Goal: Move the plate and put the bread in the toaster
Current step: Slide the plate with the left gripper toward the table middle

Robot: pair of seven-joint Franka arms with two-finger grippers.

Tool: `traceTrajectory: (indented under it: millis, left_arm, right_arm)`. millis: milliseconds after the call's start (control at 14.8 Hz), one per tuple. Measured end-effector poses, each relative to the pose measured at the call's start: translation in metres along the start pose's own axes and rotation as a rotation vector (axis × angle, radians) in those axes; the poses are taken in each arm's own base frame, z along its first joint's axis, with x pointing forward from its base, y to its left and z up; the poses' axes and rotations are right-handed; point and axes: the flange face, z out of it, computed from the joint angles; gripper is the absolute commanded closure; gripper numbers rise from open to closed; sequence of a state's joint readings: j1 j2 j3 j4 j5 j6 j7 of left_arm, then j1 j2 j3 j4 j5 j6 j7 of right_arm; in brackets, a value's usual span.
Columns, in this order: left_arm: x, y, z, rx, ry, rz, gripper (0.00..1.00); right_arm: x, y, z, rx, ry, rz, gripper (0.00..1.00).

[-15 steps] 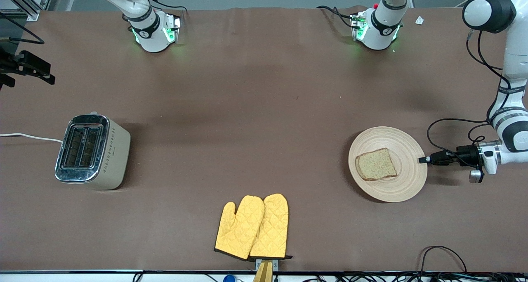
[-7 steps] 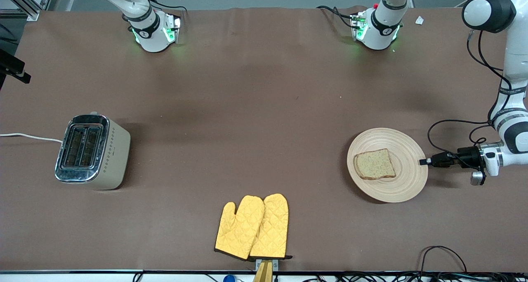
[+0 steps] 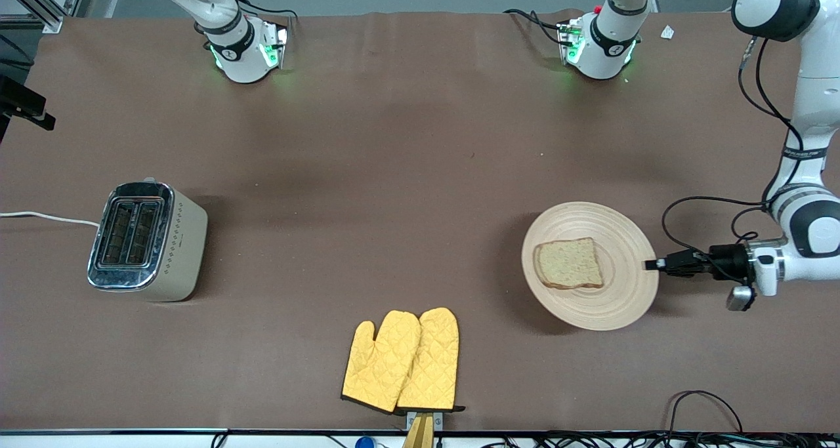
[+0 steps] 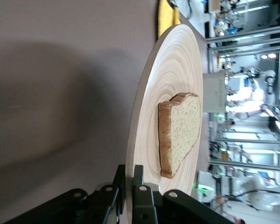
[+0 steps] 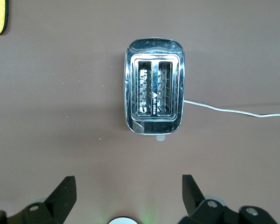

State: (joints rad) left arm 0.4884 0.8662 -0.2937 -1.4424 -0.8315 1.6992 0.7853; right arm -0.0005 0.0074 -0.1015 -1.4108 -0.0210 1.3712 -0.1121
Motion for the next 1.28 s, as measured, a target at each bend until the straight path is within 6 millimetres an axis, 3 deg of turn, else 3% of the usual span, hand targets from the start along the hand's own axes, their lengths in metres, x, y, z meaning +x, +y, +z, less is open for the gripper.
traceTrajectory:
  millis: [203, 338, 540, 743, 1013, 1148, 1283]
  left_arm:
    - [0.007, 0.02, 0.043, -0.043, -0.026, -0.015, 0.99]
    - [0.019, 0.043, 0.071, -0.044, -0.01, -0.043, 0.99]
    - [0.029, 0.082, 0.138, -0.049, 0.062, -0.067, 1.0]
    - [0.017, 0.111, 0.211, -0.06, 0.096, -0.099, 1.0]
    - [-0.007, 0.118, 0.27, -0.026, 0.055, -0.122, 1.0]
    - [-0.014, 0.123, 0.297, -0.005, 0.058, -0.135, 1.0]
    - [-0.022, 0.131, 0.328, 0.017, 0.063, -0.145, 1.0]
  right_arm:
    - [-0.003, -0.002, -0.003, 0.0, -0.001, -0.004, 0.0]
    - [-0.006, 0.001, -0.007, 0.0, 0.006, -0.005, 0.0]
    - [-0.008, 0.011, -0.008, 0.001, 0.007, -0.029, 0.0]
    - [-0.01, 0.013, -0.006, 0.004, -0.008, -0.034, 0.0]
    - [-0.008, 0.01, -0.001, 0.02, -0.021, -0.043, 0.0]
    - [-0.001, -0.005, 0.018, 0.115, -0.039, -0.067, 0.0]
    - [0.025, -0.015, 0.062, 0.163, -0.049, -0.073, 0.0]
